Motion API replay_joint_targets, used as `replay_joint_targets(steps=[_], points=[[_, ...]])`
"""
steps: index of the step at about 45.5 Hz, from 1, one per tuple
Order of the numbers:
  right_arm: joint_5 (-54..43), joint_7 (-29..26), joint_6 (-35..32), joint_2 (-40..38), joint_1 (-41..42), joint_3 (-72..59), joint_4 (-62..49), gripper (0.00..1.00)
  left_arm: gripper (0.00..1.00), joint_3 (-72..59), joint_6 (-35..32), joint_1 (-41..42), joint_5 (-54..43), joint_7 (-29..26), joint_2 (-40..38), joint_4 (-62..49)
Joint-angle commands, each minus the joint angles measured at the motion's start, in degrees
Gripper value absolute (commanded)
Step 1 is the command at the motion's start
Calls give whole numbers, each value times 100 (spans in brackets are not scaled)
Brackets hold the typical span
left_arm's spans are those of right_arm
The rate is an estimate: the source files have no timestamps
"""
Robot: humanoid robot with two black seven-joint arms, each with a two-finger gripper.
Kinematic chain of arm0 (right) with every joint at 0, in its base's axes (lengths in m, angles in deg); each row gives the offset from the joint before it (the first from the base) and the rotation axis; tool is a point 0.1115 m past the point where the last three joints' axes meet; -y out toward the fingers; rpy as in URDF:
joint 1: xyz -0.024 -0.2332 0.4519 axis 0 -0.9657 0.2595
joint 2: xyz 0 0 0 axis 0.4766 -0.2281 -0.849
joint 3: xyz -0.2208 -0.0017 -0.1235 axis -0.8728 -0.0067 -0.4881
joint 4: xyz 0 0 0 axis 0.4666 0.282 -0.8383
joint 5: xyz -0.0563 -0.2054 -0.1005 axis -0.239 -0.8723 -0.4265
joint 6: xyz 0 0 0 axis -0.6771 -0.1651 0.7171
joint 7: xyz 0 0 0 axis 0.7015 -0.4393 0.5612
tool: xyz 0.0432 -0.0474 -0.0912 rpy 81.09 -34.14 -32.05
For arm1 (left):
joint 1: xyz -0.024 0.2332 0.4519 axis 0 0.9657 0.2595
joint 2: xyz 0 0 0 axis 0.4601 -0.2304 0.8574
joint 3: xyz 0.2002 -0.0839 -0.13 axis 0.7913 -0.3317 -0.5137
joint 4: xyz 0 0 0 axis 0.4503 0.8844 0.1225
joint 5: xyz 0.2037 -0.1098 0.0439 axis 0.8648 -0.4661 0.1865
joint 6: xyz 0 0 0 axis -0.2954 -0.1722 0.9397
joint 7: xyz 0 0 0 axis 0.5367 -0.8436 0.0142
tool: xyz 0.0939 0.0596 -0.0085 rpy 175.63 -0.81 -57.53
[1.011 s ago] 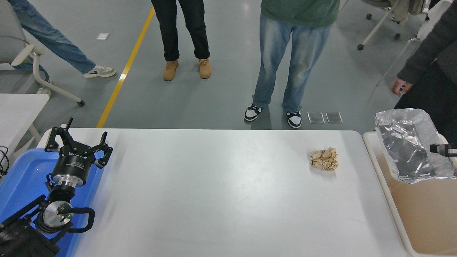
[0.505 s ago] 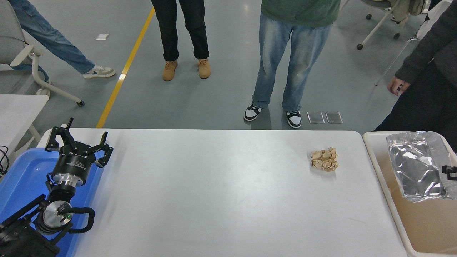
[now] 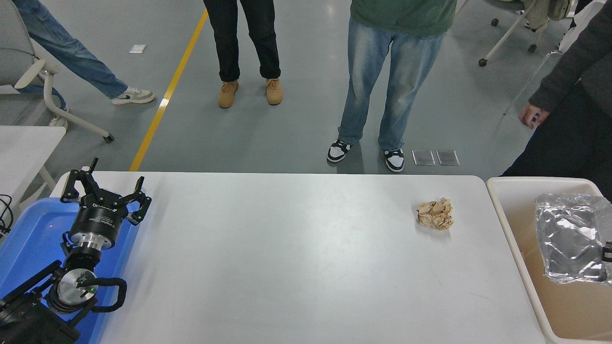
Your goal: Clean the table surface
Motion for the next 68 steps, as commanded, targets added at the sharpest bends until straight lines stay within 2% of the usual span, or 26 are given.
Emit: replay_joint_targets(steps=[1, 40, 42, 43, 46, 55, 68], points=[[73, -277, 111, 87, -121, -26, -52, 0, 99, 0, 0, 0, 0, 0, -1, 0], [73, -821, 111, 307, -51, -35, -52, 1, 99, 0, 0, 0, 0, 0, -1, 0], [73, -918, 103, 315, -51, -35, -52, 37, 99, 0, 0, 0, 0, 0, 8, 0], [73, -997, 68, 324, -51, -35, -52, 63, 99, 0, 0, 0, 0, 0, -1, 0], [82, -1024, 32, 324, -42, -35, -43, 86, 99, 0, 0, 0, 0, 0, 8, 0], [82, -1015, 24, 351, 10, -26, -43, 92, 99, 0, 0, 0, 0, 0, 8, 0], [90, -998, 41, 333, 125, 0, -61, 93, 99, 0, 0, 0, 0, 0, -1, 0]])
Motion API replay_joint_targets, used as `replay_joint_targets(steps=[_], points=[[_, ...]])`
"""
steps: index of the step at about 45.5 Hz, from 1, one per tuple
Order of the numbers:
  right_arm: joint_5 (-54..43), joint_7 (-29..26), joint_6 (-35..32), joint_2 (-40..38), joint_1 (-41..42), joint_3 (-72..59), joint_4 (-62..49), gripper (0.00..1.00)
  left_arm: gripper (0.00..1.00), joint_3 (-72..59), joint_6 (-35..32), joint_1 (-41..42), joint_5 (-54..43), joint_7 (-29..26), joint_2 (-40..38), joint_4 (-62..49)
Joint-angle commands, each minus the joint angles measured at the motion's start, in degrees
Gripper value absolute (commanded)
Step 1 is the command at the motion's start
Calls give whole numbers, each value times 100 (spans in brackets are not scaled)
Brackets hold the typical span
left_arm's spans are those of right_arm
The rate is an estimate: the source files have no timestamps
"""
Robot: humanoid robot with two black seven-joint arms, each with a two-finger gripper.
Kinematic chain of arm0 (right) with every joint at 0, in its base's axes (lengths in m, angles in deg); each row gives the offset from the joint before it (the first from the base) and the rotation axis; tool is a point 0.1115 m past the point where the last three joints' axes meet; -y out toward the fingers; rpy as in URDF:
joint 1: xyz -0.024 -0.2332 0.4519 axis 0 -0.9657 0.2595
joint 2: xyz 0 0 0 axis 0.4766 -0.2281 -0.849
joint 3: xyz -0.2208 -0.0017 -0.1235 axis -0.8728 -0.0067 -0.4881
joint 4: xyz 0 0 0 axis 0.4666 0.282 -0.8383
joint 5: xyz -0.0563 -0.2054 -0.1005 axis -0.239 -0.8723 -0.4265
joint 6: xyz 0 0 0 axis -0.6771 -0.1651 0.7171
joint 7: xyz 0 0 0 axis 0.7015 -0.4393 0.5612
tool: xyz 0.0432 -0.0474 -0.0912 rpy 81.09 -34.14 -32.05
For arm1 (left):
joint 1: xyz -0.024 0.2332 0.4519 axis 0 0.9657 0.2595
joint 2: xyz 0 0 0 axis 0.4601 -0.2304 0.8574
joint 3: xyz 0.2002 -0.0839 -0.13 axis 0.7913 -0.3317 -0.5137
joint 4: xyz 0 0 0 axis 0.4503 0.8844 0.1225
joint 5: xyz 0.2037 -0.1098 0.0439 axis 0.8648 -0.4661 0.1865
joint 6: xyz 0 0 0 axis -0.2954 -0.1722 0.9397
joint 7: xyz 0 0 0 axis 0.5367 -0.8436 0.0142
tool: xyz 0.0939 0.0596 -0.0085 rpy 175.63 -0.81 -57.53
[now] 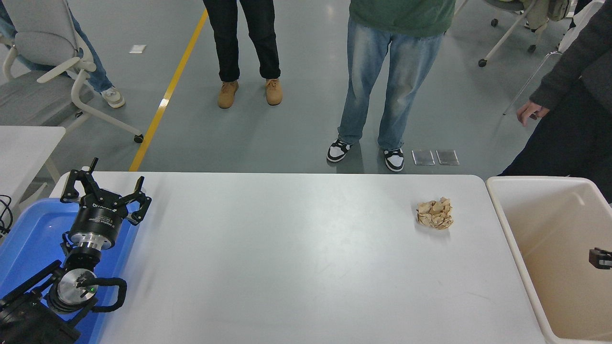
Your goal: Clean the table surface
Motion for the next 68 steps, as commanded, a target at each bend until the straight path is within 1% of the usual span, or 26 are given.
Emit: replay_joint_targets(steps=[1, 7, 12, 20, 24, 28, 39, 46, 50, 53, 58, 63, 66, 68], points=[[4, -13, 3, -21, 78, 23, -14, 93, 99, 9, 0, 0, 0, 0, -1, 0], [4, 5, -5, -47, 105, 41, -22, 98, 99, 0, 0, 0, 0, 0, -1, 0], [57, 5, -5, -47, 105, 67, -22, 98, 99, 0, 0, 0, 0, 0, -1, 0], [557, -13, 3, -56, 131, 67, 21, 98, 99, 0, 0, 0, 0, 0, 8, 0], [602, -22, 3, -135, 359, 111, 127, 98, 99, 0, 0, 0, 0, 0, -1, 0], [611, -31, 30, -345, 509, 391, 530, 98, 99, 0, 0, 0, 0, 0, -1, 0], [575, -31, 47, -1435, 737, 1358, 2138, 98, 99, 0, 0, 9, 0, 0, -1, 0], [549, -31, 100, -1945, 720, 2500, 3043, 98, 99, 0, 0, 0, 0, 0, -1, 0], [628, -31, 118, -2288, 624, 3457, 3729, 98, 99, 0, 0, 0, 0, 0, -1, 0], [646, -31, 126, -2420, 396, 4257, 4212, 98, 99, 9, 0, 0, 0, 0, 8, 0], [681, -31, 118, -2420, -26, 5426, 4705, 98, 99, 0, 0, 0, 0, 0, 8, 0], [707, -31, 83, -2298, -308, 6323, 5083, 98, 99, 0, 0, 0, 0, 0, 8, 0], [1031, -39, 82, -2166, -528, 6780, 5312, 99, 99, 0, 0, 0, 0, 0, -1, 0], [1470, -39, 56, -2087, -633, 7009, 5426, 99, 99, 9, 0, 0, 0, 0, -1, 0]])
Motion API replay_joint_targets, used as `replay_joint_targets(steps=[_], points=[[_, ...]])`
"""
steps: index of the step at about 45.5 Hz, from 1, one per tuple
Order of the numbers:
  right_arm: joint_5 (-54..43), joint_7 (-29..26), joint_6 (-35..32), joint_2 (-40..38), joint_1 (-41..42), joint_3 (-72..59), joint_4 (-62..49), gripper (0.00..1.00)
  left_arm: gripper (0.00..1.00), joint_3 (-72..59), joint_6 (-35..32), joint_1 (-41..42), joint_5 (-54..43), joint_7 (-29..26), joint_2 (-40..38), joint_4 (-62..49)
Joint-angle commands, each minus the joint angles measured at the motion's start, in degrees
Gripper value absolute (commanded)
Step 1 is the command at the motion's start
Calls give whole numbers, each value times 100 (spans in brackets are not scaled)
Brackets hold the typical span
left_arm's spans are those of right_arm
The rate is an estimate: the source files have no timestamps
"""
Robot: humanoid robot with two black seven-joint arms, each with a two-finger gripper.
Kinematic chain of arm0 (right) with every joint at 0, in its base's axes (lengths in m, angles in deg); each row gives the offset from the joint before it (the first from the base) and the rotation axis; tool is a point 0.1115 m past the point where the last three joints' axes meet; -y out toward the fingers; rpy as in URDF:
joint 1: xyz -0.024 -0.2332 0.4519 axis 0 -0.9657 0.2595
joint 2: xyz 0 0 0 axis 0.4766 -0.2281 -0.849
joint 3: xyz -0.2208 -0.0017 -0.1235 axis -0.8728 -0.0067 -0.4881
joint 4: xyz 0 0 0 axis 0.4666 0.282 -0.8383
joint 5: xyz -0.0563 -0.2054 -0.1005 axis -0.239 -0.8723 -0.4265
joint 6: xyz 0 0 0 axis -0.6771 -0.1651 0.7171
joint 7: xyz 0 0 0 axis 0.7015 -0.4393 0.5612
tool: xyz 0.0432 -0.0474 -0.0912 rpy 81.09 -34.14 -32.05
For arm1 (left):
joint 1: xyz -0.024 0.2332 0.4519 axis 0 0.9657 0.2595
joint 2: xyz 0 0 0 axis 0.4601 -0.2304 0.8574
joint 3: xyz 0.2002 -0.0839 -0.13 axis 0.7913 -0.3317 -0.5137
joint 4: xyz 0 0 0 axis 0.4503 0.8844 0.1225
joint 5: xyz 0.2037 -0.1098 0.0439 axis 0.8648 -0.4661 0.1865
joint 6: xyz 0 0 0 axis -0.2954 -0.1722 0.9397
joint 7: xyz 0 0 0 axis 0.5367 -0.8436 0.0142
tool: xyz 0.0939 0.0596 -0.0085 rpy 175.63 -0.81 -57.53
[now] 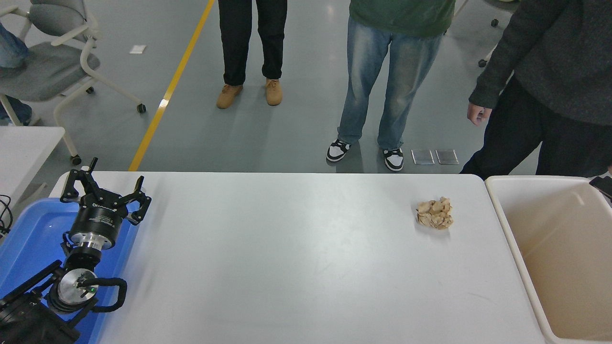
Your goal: Clean the table surface
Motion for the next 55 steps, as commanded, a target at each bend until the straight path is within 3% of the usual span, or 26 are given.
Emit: replay_joint_targets(steps=[1, 9, 15, 37, 55], points=[[1017, -8, -81, 150, -643, 1991, 1019, 99, 99, -1, 0, 0, 0, 0, -2, 1], [2855, 27, -99, 449, -634, 2018, 1204, 99, 99, -1, 0, 0, 0, 0, -2, 1], [3393, 53, -151, 809, -634, 2114, 1335, 99, 99, -1, 0, 0, 0, 0, -2, 1], [3560, 343, -178, 2585, -898, 2712, 1283, 99, 99, -1, 0, 0, 0, 0, -2, 1], [3560, 466, -152, 2656, -995, 2792, 1274, 99, 99, 8, 0, 0, 0, 0, 7, 1]])
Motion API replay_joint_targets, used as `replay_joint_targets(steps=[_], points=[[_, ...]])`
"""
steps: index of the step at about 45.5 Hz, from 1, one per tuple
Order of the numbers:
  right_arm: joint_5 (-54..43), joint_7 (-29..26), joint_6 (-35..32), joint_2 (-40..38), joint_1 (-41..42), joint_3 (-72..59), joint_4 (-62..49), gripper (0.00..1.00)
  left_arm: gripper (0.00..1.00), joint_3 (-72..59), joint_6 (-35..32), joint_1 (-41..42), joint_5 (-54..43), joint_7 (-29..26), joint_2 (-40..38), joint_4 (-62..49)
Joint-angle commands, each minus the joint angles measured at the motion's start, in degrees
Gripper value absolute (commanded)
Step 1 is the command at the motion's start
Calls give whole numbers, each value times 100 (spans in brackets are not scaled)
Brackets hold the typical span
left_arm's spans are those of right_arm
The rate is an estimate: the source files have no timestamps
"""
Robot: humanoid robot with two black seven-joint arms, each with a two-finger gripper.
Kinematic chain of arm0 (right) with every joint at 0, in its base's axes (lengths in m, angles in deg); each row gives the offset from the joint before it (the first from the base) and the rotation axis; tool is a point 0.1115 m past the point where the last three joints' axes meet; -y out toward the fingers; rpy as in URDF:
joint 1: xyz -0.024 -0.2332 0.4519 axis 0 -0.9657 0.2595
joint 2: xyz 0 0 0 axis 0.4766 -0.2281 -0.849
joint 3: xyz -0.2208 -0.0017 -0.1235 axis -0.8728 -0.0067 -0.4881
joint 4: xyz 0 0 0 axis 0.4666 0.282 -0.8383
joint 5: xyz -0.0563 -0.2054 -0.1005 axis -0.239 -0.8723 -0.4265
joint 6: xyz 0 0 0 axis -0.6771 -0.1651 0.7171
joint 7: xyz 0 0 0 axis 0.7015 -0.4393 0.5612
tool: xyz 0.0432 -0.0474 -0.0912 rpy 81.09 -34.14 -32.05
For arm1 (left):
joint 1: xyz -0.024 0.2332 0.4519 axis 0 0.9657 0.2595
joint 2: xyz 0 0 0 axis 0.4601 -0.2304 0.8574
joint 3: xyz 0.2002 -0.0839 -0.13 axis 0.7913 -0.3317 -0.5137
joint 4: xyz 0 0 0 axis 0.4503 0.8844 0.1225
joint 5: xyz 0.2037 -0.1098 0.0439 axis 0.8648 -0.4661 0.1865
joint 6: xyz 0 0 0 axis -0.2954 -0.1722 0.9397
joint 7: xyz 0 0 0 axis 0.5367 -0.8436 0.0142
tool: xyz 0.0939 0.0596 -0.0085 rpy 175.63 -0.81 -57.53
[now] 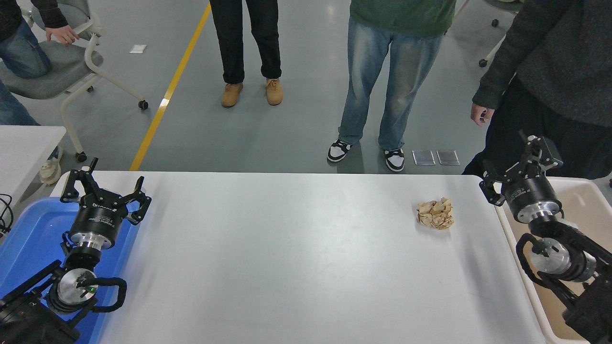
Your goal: Clean the table surface
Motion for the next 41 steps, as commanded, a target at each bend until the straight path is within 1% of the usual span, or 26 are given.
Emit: replay_joint_targets(steps=[1, 6, 11, 21, 25, 28, 32, 37, 41], points=[[10, 57, 8, 71, -70, 78, -4, 99, 99, -1, 0, 0, 1, 0, -1, 0], [-42, 40, 8, 1, -70, -27, 40, 99, 99, -1, 0, 0, 1, 0, -1, 0], [-60, -101, -1, -184, -61, -255, 127, 99, 99, -1, 0, 0, 1, 0, -1, 0], [-112, -970, 8, -816, 0, -800, 769, 99, 99, -1, 0, 0, 1, 0, -1, 0], [-454, -1366, -1, -1133, 114, -1116, 980, 99, 99, -1, 0, 0, 1, 0, -1, 0], [-771, -1560, -10, -1291, 307, -1441, 1059, 99, 99, -1, 0, 0, 1, 0, -1, 0], [-1149, -1665, -1, -1493, 641, -2073, 1165, 99, 99, -1, 0, 0, 1, 0, -1, 0], [-1246, -1815, -1, -1669, 1230, -2935, 1165, 99, 99, -1, 0, 0, 1, 0, -1, 0], [-1395, -1815, 61, -1749, 1704, -3585, 1121, 99, 99, -1, 0, 0, 1, 0, -1, 0]])
